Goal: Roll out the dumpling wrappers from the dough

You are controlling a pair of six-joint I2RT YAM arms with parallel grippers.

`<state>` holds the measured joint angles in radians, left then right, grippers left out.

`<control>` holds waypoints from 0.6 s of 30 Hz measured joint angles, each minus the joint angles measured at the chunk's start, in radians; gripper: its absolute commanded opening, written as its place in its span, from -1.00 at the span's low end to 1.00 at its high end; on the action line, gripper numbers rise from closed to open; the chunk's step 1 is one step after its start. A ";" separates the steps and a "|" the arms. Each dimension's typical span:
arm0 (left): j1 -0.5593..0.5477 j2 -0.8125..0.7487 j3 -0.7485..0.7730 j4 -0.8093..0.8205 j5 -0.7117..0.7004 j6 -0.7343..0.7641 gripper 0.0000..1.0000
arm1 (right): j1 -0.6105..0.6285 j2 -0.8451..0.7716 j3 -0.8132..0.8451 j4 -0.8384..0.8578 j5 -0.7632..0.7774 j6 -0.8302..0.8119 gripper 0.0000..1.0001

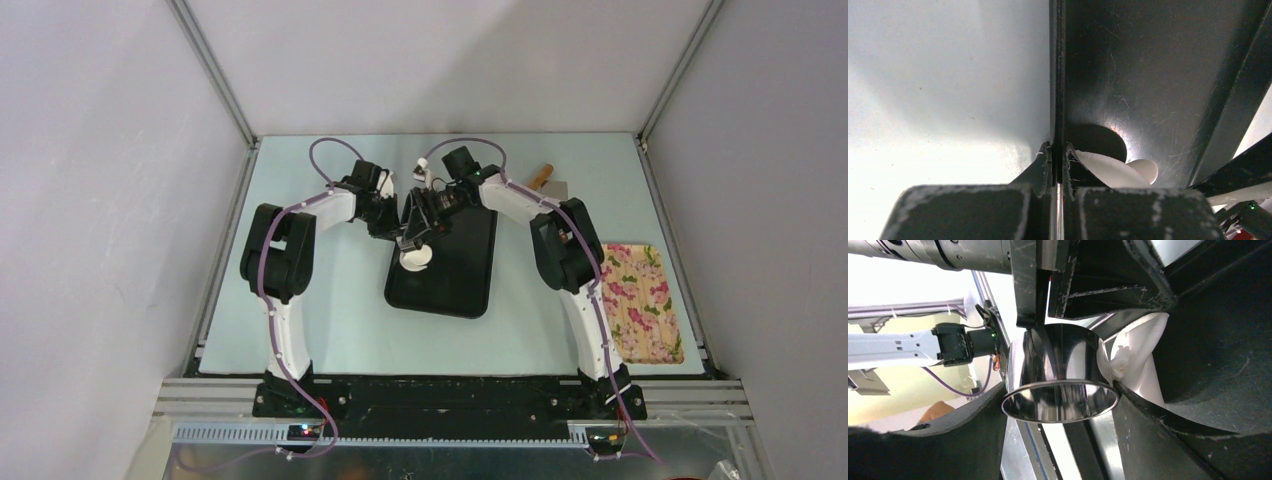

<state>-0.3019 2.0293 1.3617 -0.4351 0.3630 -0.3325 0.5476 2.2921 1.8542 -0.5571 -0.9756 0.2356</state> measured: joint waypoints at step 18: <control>0.000 0.000 0.000 0.000 0.000 0.000 -1.00 | 0.104 -0.018 0.005 -0.153 0.105 -0.244 -1.00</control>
<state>-0.3019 2.0293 1.3617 -0.4347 0.3630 -0.3325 0.6514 2.2742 1.8595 -0.7101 -0.8707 -0.0082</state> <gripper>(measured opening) 0.038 0.722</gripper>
